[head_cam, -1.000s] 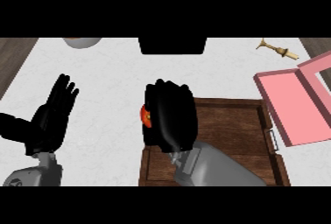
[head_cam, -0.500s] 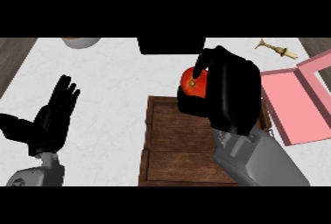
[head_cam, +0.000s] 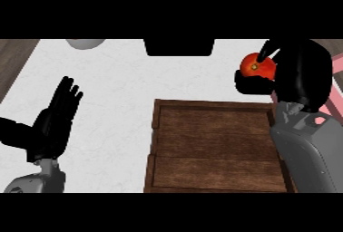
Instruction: Pick the tomato from the tray and place it in the cardboard box
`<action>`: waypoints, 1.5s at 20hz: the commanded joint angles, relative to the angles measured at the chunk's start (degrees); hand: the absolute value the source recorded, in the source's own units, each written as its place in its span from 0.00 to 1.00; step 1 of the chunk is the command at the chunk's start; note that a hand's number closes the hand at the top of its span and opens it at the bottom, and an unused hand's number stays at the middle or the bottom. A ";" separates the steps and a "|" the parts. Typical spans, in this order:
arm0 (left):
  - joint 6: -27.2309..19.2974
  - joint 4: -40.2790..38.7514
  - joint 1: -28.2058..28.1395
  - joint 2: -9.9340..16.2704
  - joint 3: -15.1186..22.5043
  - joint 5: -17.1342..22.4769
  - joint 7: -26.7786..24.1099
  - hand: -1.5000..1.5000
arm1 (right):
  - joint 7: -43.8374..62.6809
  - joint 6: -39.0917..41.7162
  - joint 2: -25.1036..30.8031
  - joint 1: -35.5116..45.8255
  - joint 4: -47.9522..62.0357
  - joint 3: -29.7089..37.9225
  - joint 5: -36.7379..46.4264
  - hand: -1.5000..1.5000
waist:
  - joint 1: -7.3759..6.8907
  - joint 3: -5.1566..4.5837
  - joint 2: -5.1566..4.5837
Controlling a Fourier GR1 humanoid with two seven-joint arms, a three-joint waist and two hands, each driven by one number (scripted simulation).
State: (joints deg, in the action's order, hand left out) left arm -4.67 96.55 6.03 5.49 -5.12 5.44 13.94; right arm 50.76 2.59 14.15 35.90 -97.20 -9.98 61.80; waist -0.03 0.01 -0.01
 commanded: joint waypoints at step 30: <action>0.91 -0.62 -0.11 0.55 -1.41 0.73 -1.27 0.50 | -42.75 -22.79 12.35 1.22 42.41 21.77 -9.24 0.00 | -0.58 0.11 -0.17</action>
State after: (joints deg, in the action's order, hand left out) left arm -3.56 96.01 5.89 5.69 -5.64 5.87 12.67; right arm 13.63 -11.83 28.07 36.93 -52.60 9.45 55.12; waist -0.81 0.10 -0.29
